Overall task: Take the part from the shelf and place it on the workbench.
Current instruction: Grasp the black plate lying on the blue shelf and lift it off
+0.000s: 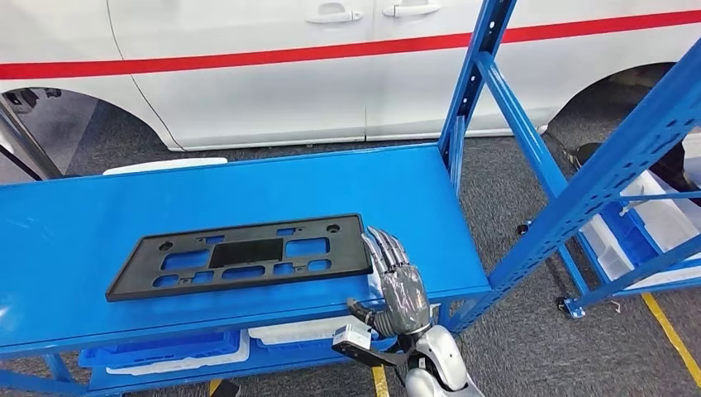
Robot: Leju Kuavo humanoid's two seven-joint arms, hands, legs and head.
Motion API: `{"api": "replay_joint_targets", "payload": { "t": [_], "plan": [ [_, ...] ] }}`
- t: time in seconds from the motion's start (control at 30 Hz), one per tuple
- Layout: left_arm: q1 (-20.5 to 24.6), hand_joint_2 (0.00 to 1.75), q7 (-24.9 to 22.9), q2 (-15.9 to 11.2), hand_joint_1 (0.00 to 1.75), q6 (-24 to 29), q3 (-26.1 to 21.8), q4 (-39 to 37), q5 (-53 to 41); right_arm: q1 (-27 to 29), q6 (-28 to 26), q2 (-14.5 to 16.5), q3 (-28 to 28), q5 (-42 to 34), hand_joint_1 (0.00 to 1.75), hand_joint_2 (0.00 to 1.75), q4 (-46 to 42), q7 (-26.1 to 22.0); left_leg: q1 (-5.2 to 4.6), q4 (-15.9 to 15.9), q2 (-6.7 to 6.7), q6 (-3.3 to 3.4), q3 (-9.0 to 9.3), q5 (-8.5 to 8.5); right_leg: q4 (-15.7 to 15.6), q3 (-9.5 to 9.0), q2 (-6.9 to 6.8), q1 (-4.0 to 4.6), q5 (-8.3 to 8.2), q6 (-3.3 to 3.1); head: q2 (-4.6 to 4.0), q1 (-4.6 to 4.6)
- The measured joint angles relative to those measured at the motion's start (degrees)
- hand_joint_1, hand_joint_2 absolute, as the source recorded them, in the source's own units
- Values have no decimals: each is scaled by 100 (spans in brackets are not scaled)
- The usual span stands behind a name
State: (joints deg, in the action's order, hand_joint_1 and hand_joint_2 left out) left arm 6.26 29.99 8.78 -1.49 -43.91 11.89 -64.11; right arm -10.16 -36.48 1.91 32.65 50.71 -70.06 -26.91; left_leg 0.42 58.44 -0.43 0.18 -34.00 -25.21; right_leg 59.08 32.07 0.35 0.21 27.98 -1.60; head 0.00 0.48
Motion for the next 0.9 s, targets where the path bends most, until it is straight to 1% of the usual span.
{"api": "replay_joint_targets", "payload": {
  "t": [0.07,0.17,0.27,0.43,0.63,0.77,0.87,0.9],
  "plan": [
    [0,0,-35,2,0,89,13,0,-25,-29,196,-3,41,-246,0,175,-111,-33,-5,-9,-5,5,-2,7,-10,-2,-2,6,0,-36,0,0],
    [14,0,-43,3,0,151,28,0,-37,-87,524,-7,114,-617,0,175,-315,-99,-20,-8,-5,34,-1,-6,-44,-16,0,-3,-9,-19,0,1],
    [18,0,-42,3,0,165,47,0,-37,-118,630,-9,162,-706,0,175,-461,-133,-21,-7,-4,47,-1,-12,-69,-25,0,-4,-18,7,0,1],
    [17,0,-58,3,0,203,78,0,-39,-164,688,-36,331,-545,0,175,-770,-46,-22,-4,-2,65,-2,-18,-82,-29,1,-9,-21,84,0,1],
    [19,0,-98,3,0,211,106,0,-84,-359,884,-92,694,-291,0,175,-956,140,-18,-4,-1,69,1,-19,-81,-28,1,-6,-19,88,0,0],
    [24,0,-102,3,0,214,119,0,-110,-493,972,-129,912,-205,0,0,-929,219,-12,-8,-1,66,2,-17,-78,-25,0,-1,-18,86,0,0],
    [28,0,-109,3,0,218,121,0,-127,-583,1002,-158,1024,-108,0,0,-866,282,-11,-16,-1,61,3,-14,-76,-22,1,-1,-18,86,0,-1],
    [30,0,-113,3,0,219,121,0,-136,-623,1033,-169,1061,-72,0,44,-832,318,-11,-18,0,59,4,-13,-76,-21,1,-1,-18,86,0,-1]
  ]
}}
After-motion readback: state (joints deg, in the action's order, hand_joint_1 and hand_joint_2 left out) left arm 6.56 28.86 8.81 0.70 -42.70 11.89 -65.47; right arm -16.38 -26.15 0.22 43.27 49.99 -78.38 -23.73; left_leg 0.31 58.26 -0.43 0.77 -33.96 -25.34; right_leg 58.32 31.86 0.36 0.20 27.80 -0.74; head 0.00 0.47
